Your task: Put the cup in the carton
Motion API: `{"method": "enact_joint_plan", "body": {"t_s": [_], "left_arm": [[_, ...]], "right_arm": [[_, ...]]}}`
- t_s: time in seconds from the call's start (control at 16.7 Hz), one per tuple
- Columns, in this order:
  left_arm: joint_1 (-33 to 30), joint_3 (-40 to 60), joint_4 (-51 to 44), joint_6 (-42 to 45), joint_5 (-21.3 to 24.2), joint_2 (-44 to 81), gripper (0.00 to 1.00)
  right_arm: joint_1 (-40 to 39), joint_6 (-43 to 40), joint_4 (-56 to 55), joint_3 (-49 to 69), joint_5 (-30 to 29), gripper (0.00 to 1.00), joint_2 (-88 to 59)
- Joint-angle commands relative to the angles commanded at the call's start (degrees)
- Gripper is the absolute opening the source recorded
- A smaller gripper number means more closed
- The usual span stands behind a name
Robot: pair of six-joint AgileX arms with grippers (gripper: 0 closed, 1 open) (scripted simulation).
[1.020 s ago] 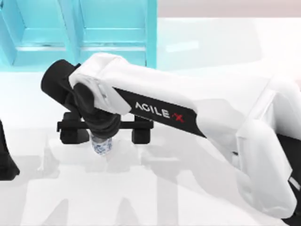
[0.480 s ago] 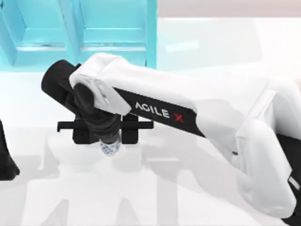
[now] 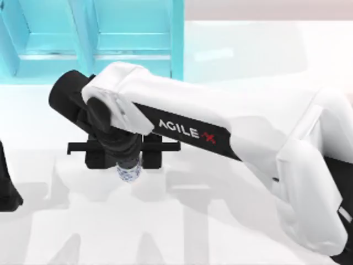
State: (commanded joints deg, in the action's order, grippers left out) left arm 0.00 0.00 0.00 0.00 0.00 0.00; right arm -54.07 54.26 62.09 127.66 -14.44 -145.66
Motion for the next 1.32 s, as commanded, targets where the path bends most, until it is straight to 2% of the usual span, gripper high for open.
{"method": "enact_joint_plan", "body": {"t_s": [0.3,0.54,0.78,1.14,1.32], "left_arm": [[0.0,0.0,0.0,0.0,0.0,0.0,1.00],[0.0,0.0,0.0,0.0,0.0,0.0,1.00],[0.0,0.0,0.0,0.0,0.0,0.0,1.00],[0.0,0.0,0.0,0.0,0.0,0.0,1.00],[0.0,0.0,0.0,0.0,0.0,0.0,1.00]], "right_arm": [[0.5,-0.6,0.0,-0.4,0.2,0.00,0.5],[8.9,-9.0,0.5,-4.7,2.0,0.00,5.6],[25.1,-24.9,1.2,-13.7,5.7,0.00,15.7],[57.8,-57.0,1.6,-31.5,12.8,0.00,35.6],[71.3,-70.4,1.5,-40.1,16.1,0.00,45.2]]}}
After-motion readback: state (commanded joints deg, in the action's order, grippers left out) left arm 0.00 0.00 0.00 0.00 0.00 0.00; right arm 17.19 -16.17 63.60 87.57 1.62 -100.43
